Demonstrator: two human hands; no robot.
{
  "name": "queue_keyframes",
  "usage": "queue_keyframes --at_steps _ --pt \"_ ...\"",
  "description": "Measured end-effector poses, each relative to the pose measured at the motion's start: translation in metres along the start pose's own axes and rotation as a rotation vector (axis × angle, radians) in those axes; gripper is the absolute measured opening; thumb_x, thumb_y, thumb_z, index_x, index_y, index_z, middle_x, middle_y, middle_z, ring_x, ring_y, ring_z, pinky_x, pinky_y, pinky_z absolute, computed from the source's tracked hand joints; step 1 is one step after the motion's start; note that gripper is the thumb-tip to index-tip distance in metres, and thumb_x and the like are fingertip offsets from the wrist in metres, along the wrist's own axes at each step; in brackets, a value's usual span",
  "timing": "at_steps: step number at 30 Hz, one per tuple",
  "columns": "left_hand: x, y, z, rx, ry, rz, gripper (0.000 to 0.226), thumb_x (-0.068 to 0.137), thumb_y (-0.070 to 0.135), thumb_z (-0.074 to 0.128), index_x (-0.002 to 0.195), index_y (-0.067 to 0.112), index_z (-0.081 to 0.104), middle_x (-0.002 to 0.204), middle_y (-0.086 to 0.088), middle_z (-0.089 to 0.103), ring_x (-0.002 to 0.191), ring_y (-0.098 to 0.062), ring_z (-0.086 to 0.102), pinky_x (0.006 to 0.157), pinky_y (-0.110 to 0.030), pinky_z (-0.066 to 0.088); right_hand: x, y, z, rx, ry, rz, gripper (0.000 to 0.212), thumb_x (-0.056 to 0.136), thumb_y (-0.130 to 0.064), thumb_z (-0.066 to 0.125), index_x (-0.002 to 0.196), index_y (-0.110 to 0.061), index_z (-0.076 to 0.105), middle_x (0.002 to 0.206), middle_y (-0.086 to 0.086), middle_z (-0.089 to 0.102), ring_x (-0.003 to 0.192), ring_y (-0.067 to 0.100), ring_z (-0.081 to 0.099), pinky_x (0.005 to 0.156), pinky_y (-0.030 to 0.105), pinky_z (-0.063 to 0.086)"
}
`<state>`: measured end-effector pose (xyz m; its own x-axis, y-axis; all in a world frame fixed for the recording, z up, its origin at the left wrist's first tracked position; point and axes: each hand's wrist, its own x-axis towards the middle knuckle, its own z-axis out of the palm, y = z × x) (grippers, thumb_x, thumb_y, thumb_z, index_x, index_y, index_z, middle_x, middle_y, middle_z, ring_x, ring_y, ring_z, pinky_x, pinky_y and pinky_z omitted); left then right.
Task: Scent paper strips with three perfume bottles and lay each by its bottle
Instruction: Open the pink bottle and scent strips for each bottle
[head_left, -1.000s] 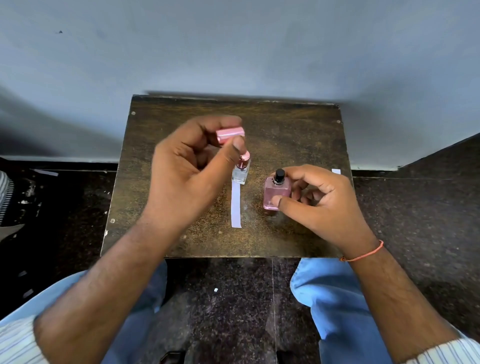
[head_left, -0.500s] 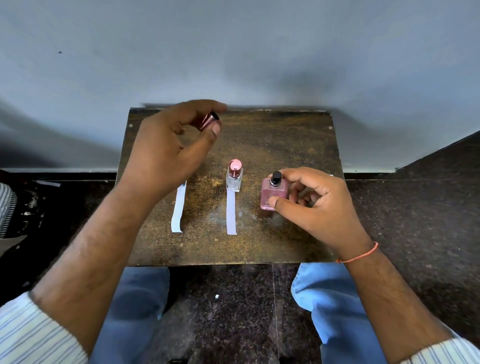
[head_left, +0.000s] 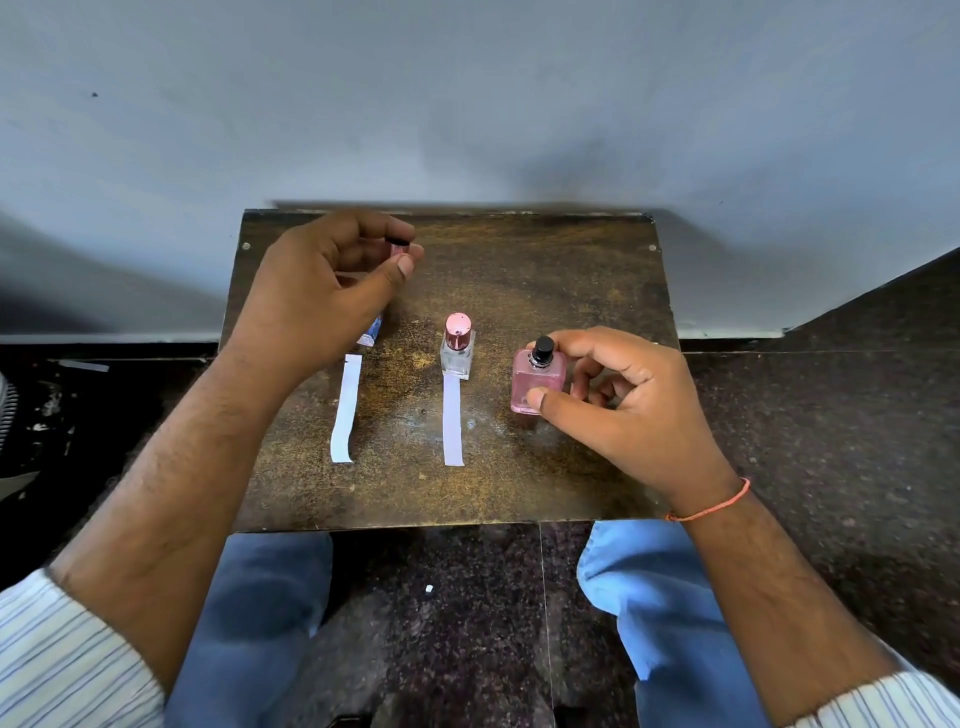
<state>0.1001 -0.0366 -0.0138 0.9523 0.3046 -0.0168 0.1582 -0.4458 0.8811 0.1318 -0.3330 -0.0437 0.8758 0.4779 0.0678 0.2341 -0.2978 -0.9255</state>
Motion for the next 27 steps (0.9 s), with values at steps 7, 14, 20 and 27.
queue_keyframes --at_steps 7,14,20,27 --pt "0.004 -0.013 0.013 0.151 -0.068 0.032 0.038 0.098 0.029 0.077 0.134 0.037 0.070 0.115 0.020 0.078 0.080 0.020 0.065 0.080 -0.011 0.054 0.000 0.001 0.001 -0.007 -0.010 0.004 0.031 0.081 -0.019 0.090 0.112 -0.020 0.083 0.095 -0.016 0.075 0.069 0.022 0.062 0.056 0.044 0.052" --pt "0.017 -0.018 0.024 0.304 -0.100 0.093 0.034 0.087 0.038 0.087 0.119 0.043 0.078 0.108 0.014 0.068 0.083 -0.006 0.058 0.068 -0.006 0.043 0.000 0.003 -0.001 -0.028 -0.001 -0.014 0.031 0.081 -0.020 0.090 0.112 -0.019 0.083 0.093 -0.019 0.075 0.068 0.022 0.062 0.055 0.039 0.051" --pt "0.017 -0.019 0.028 0.383 -0.152 0.083 0.034 0.086 0.033 0.089 0.118 0.039 0.081 0.104 0.017 0.076 0.074 0.018 0.057 0.064 -0.001 0.037 0.001 0.007 -0.003 -0.067 0.016 -0.032 0.031 0.081 -0.024 0.090 0.112 -0.023 0.083 0.095 -0.018 0.076 0.068 0.017 0.063 0.060 0.027 0.049" --pt "0.014 -0.011 0.023 0.495 -0.178 0.065 0.051 0.084 0.034 0.090 0.133 0.036 0.074 0.111 0.016 0.076 0.075 0.016 0.053 0.072 -0.001 0.033 0.001 0.010 -0.005 -0.119 -0.016 -0.043 0.032 0.082 -0.020 0.092 0.112 -0.026 0.082 0.097 -0.022 0.076 0.074 0.017 0.071 0.068 0.016 0.048"
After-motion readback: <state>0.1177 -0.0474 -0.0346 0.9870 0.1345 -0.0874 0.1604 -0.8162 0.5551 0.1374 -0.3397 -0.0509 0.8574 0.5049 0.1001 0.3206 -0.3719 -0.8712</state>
